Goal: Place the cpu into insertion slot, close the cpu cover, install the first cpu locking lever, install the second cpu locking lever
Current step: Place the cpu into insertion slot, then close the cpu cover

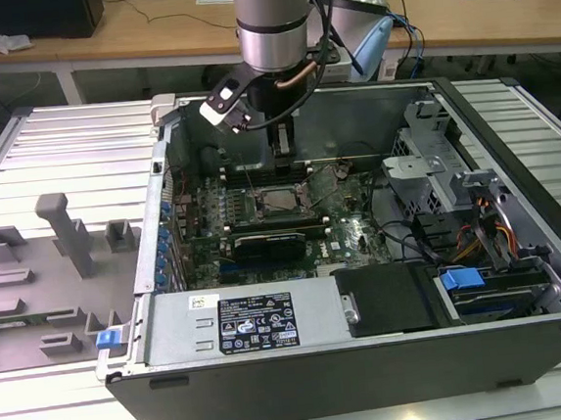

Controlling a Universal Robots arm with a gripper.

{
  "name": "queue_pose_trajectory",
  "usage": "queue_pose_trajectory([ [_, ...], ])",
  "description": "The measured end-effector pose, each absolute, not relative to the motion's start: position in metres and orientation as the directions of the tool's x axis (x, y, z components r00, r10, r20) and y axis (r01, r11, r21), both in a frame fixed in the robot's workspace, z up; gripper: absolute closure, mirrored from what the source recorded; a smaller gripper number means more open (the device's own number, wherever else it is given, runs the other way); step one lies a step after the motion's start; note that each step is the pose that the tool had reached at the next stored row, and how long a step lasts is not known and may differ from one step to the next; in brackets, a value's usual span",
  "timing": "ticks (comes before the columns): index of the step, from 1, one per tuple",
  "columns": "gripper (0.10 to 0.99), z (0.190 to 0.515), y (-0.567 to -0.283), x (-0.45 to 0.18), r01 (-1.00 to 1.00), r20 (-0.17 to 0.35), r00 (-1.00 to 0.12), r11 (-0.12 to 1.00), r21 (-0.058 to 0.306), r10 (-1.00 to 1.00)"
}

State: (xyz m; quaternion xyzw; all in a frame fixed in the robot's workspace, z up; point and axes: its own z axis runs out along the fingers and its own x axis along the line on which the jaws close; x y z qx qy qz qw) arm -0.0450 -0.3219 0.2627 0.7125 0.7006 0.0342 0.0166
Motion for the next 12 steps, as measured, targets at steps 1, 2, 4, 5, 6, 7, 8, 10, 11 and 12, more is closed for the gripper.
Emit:
queue_pose_trajectory([
  [1,0.98,0.2627,-0.3219,-0.045,0.997,0.025,0.016,-0.018,0.072,1.0],
  [2,0.98,0.2627,-0.3219,-0.045,0.997,0.025,0.016,-0.018,0.072,1.0],
  [4,0.98,0.2627,-0.3219,-0.045,0.997,0.025,0.016,-0.018,0.072,1.0],
  [5,0.98,0.2627,-0.3219,-0.045,0.997,0.025,0.016,-0.018,0.072,1.0],
  [6,0.98,0.2627,-0.3219,-0.045,0.997,0.025,0.016,-0.018,0.072,1.0],
  [7,0.98,0.2627,-0.3219,-0.045,0.997,0.025,0.016,-0.018,0.072,1.0],
  [8,0.98,0.2627,-0.3218,-0.045,0.997,0.026,0.016,-0.018,0.072,1.0],
  [10,0.98,0.2627,-0.3219,-0.0449,0.997,0.025,0.016,-0.018,0.072,1.0],
  [11,0.98,0.2628,-0.3219,-0.0443,0.997,0.025,0.016,-0.018,0.072,1.0],
  [12,0.98,0.2629,-0.3219,-0.043,0.997,0.025,0.016,-0.018,0.072,1.0],
])
